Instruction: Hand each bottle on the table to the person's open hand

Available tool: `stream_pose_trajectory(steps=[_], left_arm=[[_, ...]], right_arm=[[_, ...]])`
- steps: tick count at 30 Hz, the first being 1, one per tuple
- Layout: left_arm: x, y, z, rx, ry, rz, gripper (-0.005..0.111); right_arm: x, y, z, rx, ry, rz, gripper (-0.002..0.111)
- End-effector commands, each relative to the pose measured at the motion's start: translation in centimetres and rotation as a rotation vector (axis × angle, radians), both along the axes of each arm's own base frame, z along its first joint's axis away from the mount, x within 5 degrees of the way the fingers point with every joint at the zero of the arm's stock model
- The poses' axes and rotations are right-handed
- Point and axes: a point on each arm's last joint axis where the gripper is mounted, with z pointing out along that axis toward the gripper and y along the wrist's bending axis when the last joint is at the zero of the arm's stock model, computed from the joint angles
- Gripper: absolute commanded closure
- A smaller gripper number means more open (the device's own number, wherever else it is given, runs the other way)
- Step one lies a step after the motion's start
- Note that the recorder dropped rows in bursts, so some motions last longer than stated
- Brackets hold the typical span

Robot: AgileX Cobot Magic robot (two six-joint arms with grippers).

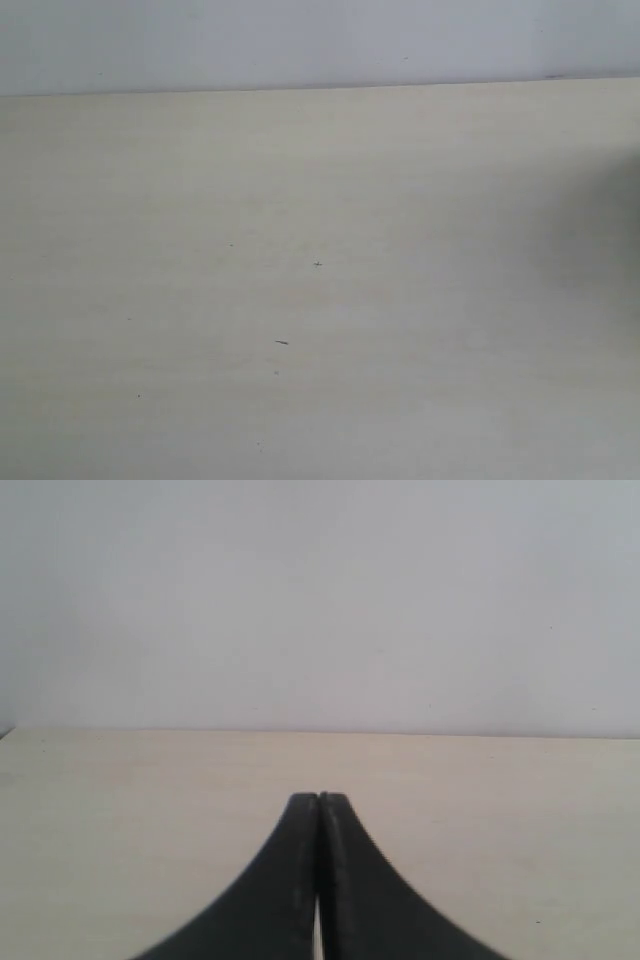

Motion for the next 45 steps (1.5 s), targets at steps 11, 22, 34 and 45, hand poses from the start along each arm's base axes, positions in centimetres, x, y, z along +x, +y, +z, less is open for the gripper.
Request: stream_pose_trajectory(steps=[11,22,34,45], left_arm=[[-0.1,0.0,0.1,-0.001,-0.012,-0.003,0.107],[-0.1,0.0,0.1,-0.001,-0.012,-0.003,0.107],[-0.1,0.0,0.1,-0.001,-0.012,-0.003,0.107],[-0.1,0.0,0.1,-0.001,-0.012,-0.003,0.107]], right_arm=[[0.0,0.0,-0.1,0.004,-0.016,-0.004,0.108],[0.0,-0.3,0.3,-0.033,-0.081,-0.023,0.108],[3.1,0.2,-5.9,0.033,-0.486,-0.059,0.108],[2.8,-0.3,-11.6,0.053,-0.352,-0.161,0.108]])
